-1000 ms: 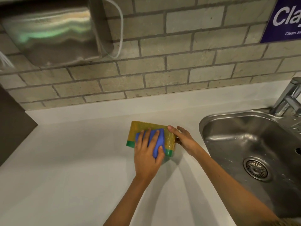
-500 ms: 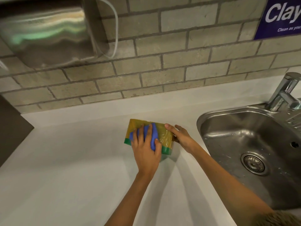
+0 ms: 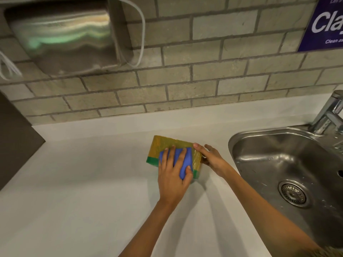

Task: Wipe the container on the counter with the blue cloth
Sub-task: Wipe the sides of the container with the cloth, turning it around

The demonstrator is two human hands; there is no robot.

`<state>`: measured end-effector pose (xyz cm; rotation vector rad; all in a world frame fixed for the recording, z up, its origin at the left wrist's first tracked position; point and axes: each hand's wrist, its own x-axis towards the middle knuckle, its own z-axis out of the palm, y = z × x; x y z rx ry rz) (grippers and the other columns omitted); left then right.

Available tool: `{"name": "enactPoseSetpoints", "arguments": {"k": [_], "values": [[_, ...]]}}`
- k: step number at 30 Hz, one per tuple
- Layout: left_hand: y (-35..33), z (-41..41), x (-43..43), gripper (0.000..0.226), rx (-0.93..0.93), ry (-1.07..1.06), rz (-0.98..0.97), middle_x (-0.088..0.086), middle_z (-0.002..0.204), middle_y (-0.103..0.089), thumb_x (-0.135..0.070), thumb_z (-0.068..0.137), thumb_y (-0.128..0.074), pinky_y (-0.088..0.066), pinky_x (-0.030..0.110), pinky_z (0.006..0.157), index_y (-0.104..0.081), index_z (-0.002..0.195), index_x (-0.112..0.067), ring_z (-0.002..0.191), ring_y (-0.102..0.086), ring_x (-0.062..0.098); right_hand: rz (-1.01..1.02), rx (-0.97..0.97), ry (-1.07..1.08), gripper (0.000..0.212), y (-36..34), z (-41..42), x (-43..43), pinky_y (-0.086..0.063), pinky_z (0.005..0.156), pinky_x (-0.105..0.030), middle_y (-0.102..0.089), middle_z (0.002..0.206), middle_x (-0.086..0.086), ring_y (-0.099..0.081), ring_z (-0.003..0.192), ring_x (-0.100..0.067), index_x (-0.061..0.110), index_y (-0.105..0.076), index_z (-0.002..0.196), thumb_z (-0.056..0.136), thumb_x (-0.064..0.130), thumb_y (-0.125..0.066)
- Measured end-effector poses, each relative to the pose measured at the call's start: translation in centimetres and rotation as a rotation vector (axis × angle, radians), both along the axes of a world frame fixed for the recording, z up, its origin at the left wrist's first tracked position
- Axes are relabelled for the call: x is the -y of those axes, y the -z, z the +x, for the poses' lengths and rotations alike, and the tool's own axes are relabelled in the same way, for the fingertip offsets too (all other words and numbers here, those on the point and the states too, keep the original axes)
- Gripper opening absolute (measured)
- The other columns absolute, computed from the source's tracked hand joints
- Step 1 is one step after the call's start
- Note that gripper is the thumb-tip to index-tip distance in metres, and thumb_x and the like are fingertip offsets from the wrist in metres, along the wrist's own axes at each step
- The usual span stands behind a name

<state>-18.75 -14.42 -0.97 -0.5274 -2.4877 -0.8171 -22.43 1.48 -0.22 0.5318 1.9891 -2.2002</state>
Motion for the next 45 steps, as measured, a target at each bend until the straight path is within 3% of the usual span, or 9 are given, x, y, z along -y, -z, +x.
{"name": "enactPoseSetpoints", "arguments": {"k": [7,15,20,25,30,35,39,41,45], "values": [[-2.0,-4.1,1.1,0.051,0.197,-0.35,0.201,0.018,0.149,-0.037,-0.03,0.093,-0.038,-0.024,0.046,0.115,-0.038,0.142,-0.015,0.139,-0.028,0.037,0.057,0.008,-0.013,0.111,0.1,-0.1,0.1,-0.03,0.114,-0.047,-0.035,0.151,-0.014,-0.04,0.135,-0.031,0.01,-0.014,0.15,0.066,0.054,-0.07],[0.0,0.5,-1.4,0.055,-0.016,-0.037,-0.069,0.021,0.139,-0.05,-0.036,0.09,-0.037,-0.036,0.059,0.104,-0.046,0.137,-0.009,0.129,-0.044,0.042,0.117,-0.07,-0.005,0.097,0.4,0.2,0.8,-0.04,0.105,-0.033,-0.043,0.145,-0.013,-0.047,0.127,-0.025,0.025,-0.014,0.149,0.072,0.051,-0.069],[-0.8,-0.8,-1.0,0.05,0.267,-0.174,0.549,0.015,0.151,-0.03,-0.024,0.099,-0.037,-0.033,0.046,0.113,-0.029,0.145,-0.01,0.14,-0.026,0.03,0.249,-0.189,0.025,0.076,-0.6,0.4,3.2,-0.043,0.093,-0.025,-0.047,0.136,-0.01,-0.05,0.12,-0.022,0.022,-0.044,0.136,0.071,0.053,-0.068],[-2.5,-2.2,-0.7,0.049,0.535,-0.311,0.975,0.014,0.138,-0.048,-0.037,0.097,-0.039,-0.037,0.048,0.109,-0.035,0.14,-0.014,0.128,-0.044,0.032,0.387,-0.281,0.026,0.073,-0.9,1.2,5.3,-0.035,0.099,-0.02,-0.026,0.144,-0.004,-0.041,0.129,-0.021,0.017,-0.036,0.144,0.083,0.055,-0.052],[-2.3,-2.7,0.7,0.059,0.781,-0.366,1.029,0.02,0.106,-0.063,-0.04,0.079,-0.068,-0.057,0.032,0.068,-0.041,0.123,-0.012,0.079,-0.061,0.028,0.551,-0.378,-0.044,0.071,-0.3,2.8,6.5,-0.035,0.095,-0.015,-0.02,0.145,-0.002,-0.04,0.127,-0.017,0.017,-0.033,0.145,0.086,0.052,-0.051],[-1.7,-3.7,1.9,0.05,0.782,-0.421,1.081,0.014,0.103,-0.06,-0.026,0.082,-0.064,-0.049,0.04,0.09,-0.045,0.124,-0.007,0.09,-0.056,0.026,0.595,-0.479,-0.048,0.064,0.1,4.2,7.6,-0.029,0.082,0.01,-0.024,0.13,0.005,-0.04,0.113,-0.005,0.019,-0.041,0.14,0.085,0.047,-0.056],[-1.4,-4.1,2.4,0.043,0.767,-0.482,1.086,0.012,0.095,-0.056,-0.019,0.083,-0.061,-0.05,0.04,0.084,-0.045,0.121,-0.006,0.083,-0.053,0.026,0.659,-0.463,-0.072,0.068,0.8,5.4,8.7,-0.036,0.108,-0.024,-0.025,0.146,-0.008,-0.031,0.135,-0.02,0.024,-0.034,0.144,0.084,0.051,-0.053],[-1.4,-4.3,2.5,0.042,0.735,-0.505,1.091,0.02,0.103,-0.06,-0.016,0.084,-0.059,-0.05,0.042,0.086,-0.045,0.122,-0.006,0.083,-0.054,0.026,0.761,-0.459,-0.09,0.069,1.2,5.9,9.3,-0.023,0.116,-0.039,-0.025,0.152,-0.008,-0.021,0.141,-0.021,0.028,-0.029,0.146,0.085,0.055,-0.047],[-1.0,-4.1,2.5,0.048,0.687,-0.519,1.105,0.021,0.119,-0.06,-0.018,0.085,-0.061,-0.049,0.042,0.09,-0.041,0.128,-0.007,0.101,-0.06,0.035,0.857,-0.453,-0.119,0.092,1.4,6.8,10.4,0.001,0.118,-0.038,-0.019,0.158,-0.003,-0.008,0.147,-0.017,0.031,-0.015,0.149,0.073,0.083,-0.015]]}}
